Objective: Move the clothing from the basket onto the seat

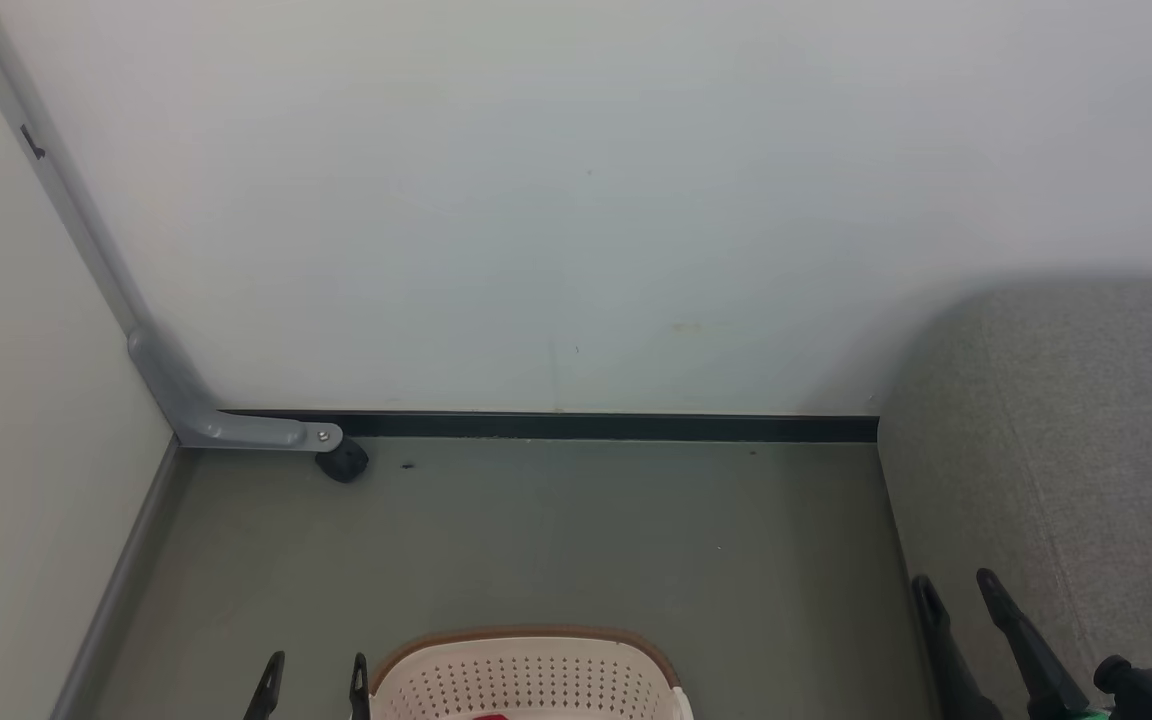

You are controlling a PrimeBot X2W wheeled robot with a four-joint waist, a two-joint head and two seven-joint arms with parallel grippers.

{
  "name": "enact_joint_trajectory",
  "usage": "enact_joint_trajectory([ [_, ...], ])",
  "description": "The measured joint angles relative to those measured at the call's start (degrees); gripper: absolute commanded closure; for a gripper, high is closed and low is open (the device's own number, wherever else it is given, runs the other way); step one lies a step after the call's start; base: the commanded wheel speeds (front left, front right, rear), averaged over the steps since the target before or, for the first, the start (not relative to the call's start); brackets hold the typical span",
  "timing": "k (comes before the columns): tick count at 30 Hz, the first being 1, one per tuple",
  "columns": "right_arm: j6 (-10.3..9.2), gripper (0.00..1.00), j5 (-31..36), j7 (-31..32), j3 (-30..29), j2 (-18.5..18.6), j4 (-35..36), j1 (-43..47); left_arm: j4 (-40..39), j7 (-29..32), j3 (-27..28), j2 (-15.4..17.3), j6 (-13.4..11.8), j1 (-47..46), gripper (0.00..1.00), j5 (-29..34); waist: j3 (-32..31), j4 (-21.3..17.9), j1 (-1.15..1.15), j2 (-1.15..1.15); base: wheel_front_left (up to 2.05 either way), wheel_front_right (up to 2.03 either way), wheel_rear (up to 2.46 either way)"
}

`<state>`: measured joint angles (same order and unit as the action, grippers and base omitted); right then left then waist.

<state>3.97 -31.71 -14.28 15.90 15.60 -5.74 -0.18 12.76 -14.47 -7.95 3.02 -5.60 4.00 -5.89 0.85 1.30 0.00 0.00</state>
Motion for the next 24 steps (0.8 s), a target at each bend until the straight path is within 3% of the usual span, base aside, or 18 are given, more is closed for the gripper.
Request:
enact_joint_trajectory([
  [24, 1.15, 0.0, 3.52, 0.0, -3.35, -2.13, -0.32, 1.84, -0.09, -0.01, -1.62, 0.0, -0.01, -0.02, 0.0, -0.37, 0.78, -1.35, 0.0, 0.0, 0.0, 0.0, 0.0],
])
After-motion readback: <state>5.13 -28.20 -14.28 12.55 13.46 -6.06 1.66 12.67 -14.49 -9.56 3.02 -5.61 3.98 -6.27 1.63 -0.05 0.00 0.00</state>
